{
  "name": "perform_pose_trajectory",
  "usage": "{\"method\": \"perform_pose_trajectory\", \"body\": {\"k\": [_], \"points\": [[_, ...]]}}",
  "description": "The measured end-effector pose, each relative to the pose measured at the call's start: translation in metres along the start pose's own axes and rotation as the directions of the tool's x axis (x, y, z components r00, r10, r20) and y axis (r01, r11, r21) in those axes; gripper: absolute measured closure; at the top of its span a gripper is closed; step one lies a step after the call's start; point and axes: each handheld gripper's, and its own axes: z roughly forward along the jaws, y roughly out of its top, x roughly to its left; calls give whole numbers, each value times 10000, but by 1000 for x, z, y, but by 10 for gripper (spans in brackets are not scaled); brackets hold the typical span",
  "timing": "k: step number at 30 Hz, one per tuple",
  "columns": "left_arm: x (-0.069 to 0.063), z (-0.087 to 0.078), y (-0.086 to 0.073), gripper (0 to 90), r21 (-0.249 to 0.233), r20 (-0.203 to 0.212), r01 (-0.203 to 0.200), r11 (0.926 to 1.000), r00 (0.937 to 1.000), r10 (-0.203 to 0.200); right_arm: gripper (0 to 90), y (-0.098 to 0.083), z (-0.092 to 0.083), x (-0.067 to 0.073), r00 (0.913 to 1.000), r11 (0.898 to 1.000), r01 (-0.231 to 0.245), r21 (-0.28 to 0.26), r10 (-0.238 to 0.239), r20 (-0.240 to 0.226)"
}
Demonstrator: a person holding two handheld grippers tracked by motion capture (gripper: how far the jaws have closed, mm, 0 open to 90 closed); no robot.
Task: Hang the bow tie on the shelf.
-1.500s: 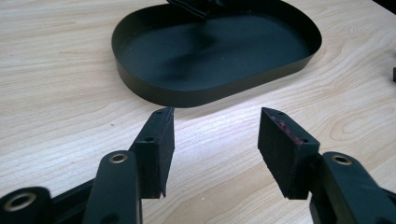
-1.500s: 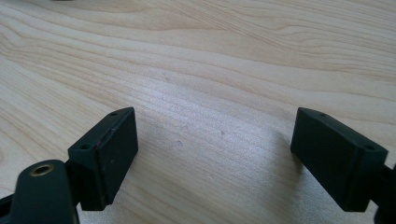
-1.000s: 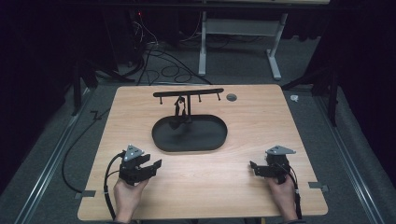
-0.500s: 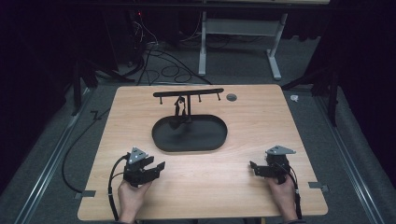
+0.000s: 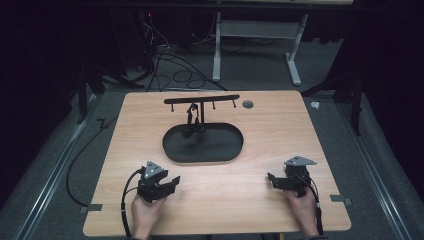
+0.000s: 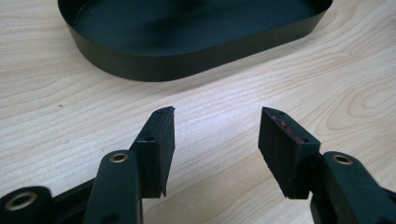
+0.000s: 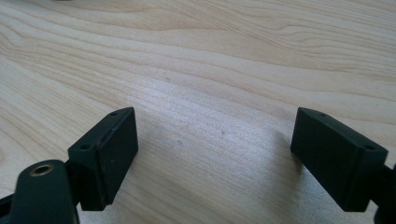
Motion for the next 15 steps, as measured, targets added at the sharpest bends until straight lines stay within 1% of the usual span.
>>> {"method": "perform_pose_trajectory", "body": {"k": [8, 10, 11, 15], "points": [[0, 12, -9, 451, 216, -537, -106, 9997, 9985, 118, 159, 0, 0, 0, 10000, 10000, -20, 6, 20, -4], [1, 16, -12, 448, 328, -812, -238, 9992, 9964, 263, 159, 0, 0, 0, 10000, 10000, 1, 2, -1, -2], [1, 17, -13, 448, 397, -894, -283, 9988, 9955, 318, 160, 0, 0, 0, 10000, 10000, -16, 7, 16, -4], [2, 20, -17, 441, 430, -1156, -416, 9982, 9922, 463, 160, 0, 0, 0, 10000, 10000, -7, 5, 7, 2]]}}
